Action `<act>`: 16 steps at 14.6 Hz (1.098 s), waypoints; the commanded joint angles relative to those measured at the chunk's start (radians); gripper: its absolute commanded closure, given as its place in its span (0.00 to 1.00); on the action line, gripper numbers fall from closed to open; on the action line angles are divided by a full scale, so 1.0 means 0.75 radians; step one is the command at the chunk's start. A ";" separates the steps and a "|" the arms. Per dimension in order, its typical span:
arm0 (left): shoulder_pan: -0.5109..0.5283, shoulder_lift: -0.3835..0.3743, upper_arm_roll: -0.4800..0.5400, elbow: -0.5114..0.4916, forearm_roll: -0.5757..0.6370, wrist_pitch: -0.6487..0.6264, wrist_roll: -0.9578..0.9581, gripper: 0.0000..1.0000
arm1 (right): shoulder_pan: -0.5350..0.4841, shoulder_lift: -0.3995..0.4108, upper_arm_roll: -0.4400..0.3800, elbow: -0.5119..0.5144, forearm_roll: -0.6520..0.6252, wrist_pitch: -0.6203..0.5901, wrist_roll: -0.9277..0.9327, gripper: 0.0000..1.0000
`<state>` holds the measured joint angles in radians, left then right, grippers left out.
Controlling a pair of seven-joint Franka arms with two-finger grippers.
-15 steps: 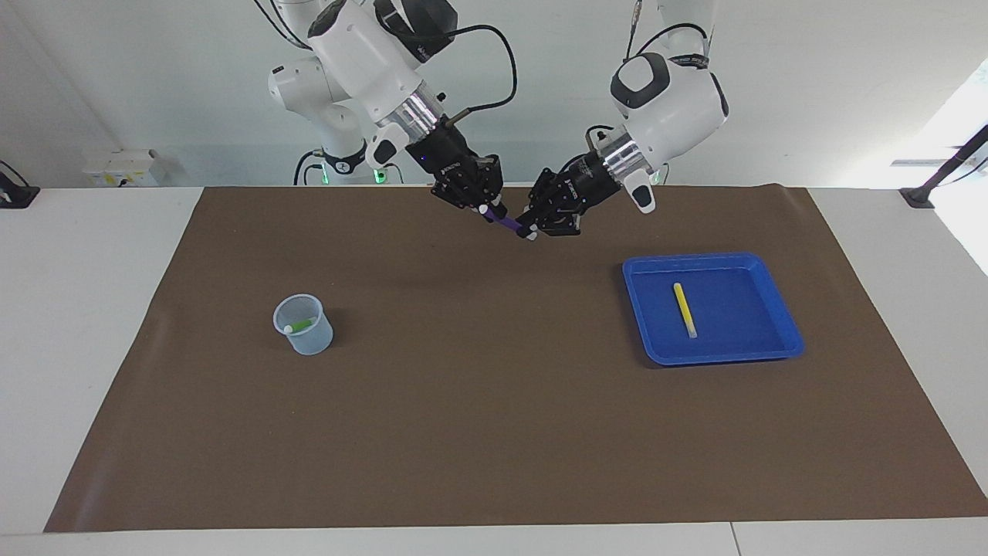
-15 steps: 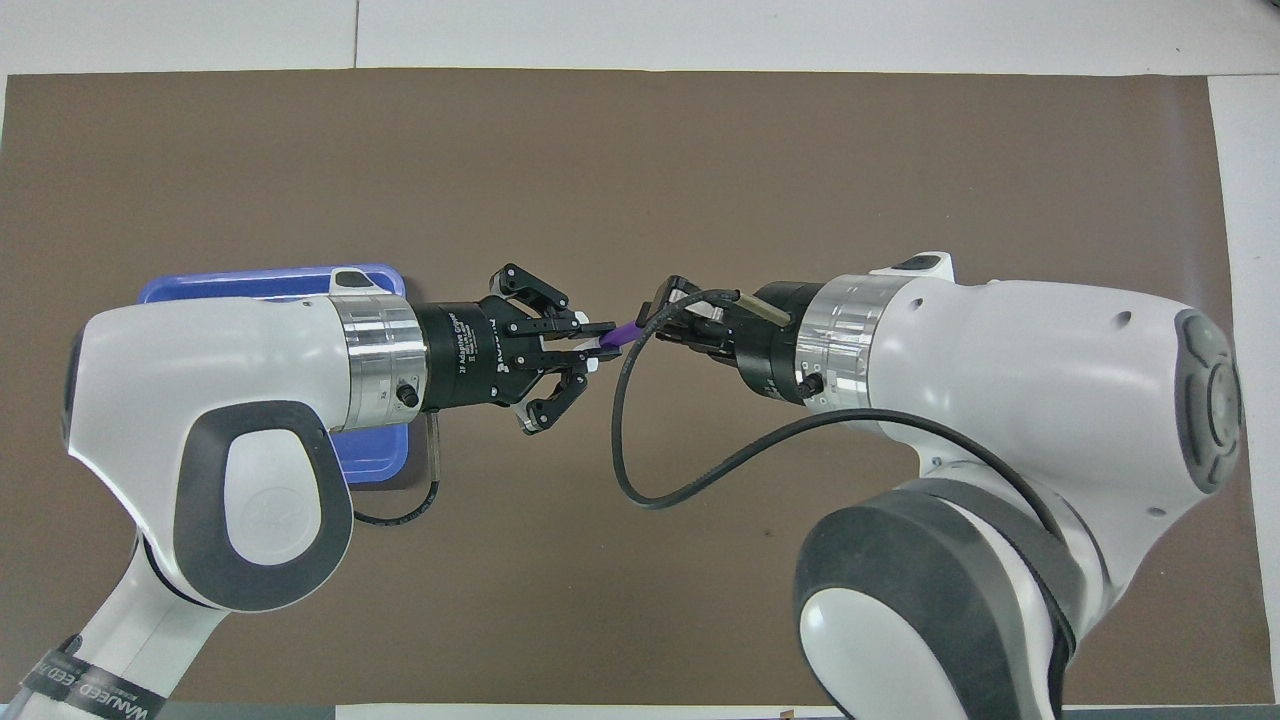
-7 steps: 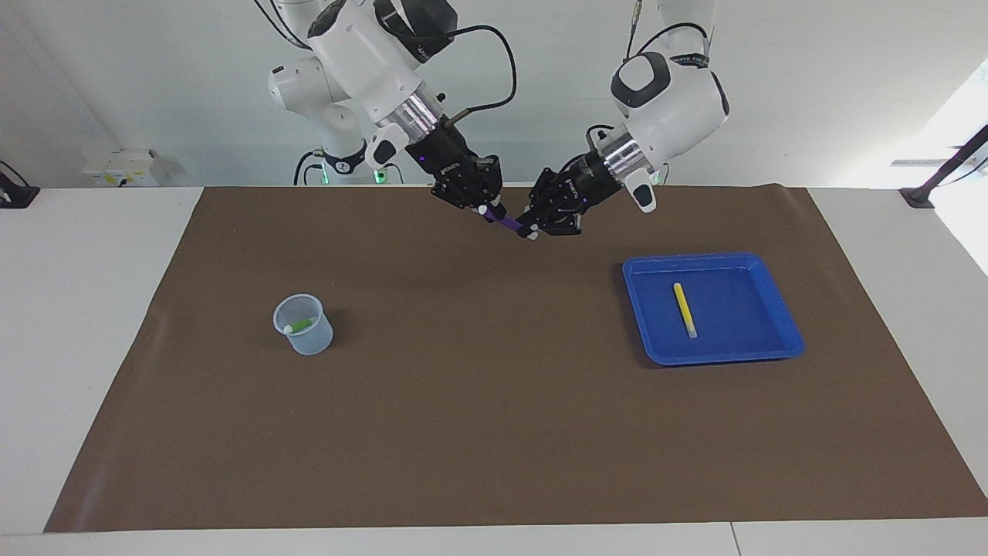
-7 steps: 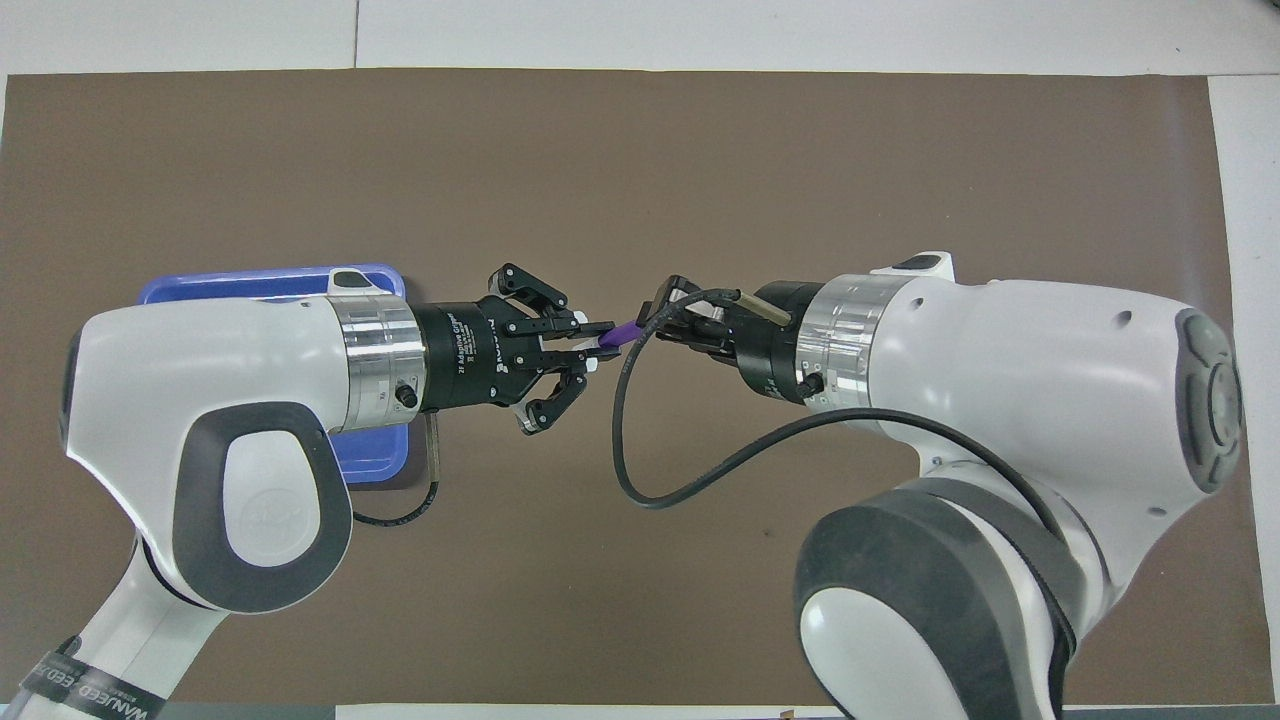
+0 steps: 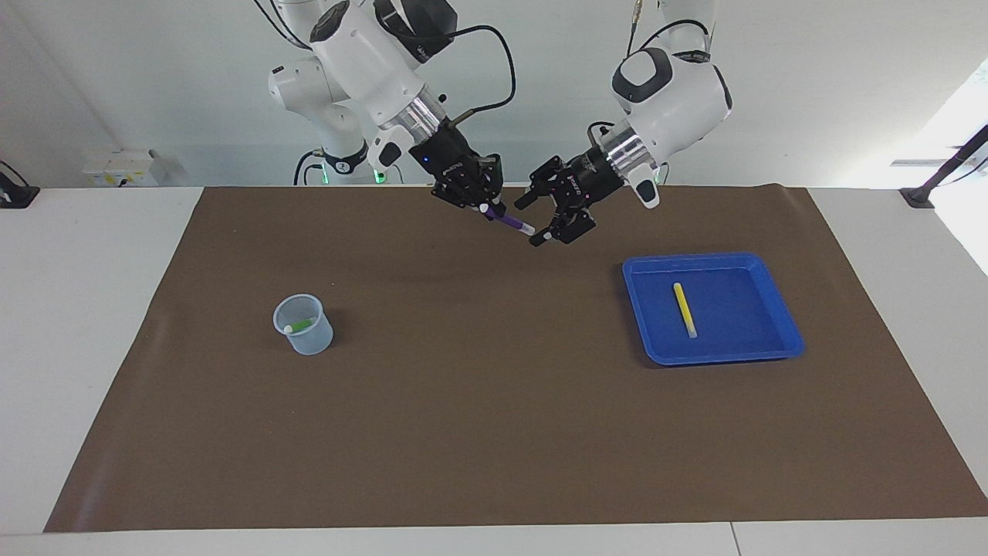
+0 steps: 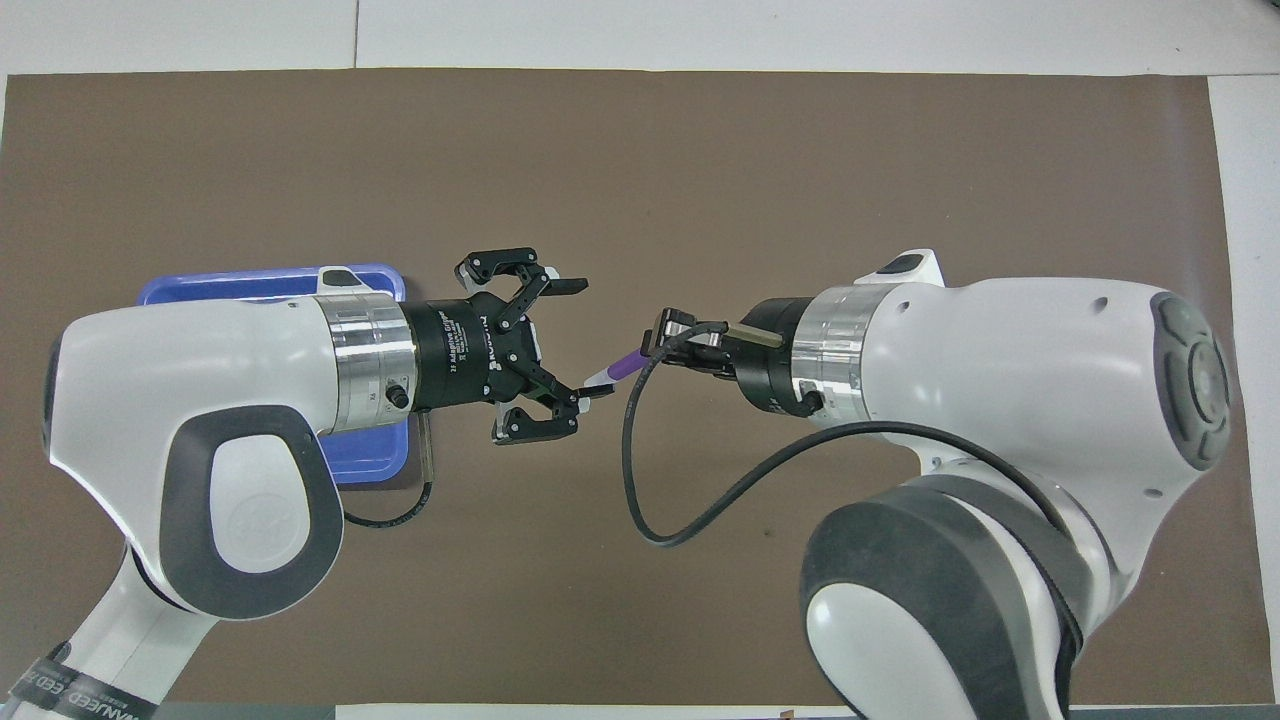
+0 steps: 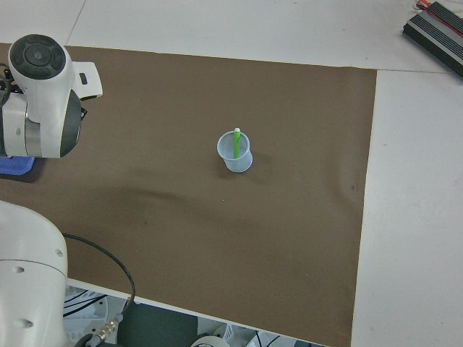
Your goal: Transfer and insert pens with both arms
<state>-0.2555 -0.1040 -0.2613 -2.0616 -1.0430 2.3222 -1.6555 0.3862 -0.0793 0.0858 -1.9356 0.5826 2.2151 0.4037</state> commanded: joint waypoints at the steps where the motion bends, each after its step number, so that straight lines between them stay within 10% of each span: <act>1: 0.038 -0.039 0.013 -0.043 -0.002 0.002 0.066 0.00 | -0.089 -0.035 0.000 -0.002 -0.148 -0.149 -0.214 1.00; 8: 0.254 -0.045 0.013 -0.051 0.302 -0.230 0.341 0.00 | -0.308 -0.023 -0.004 0.086 -0.782 -0.321 -0.756 1.00; 16: 0.555 -0.003 0.011 -0.051 0.660 -0.466 1.063 0.00 | -0.519 0.067 -0.004 -0.118 -0.793 -0.165 -1.041 1.00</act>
<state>0.1193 -0.1038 -0.2447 -2.0791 -0.6133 2.0094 -1.0018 0.0038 -0.0220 0.0680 -1.9569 0.0089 2.0162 -0.3724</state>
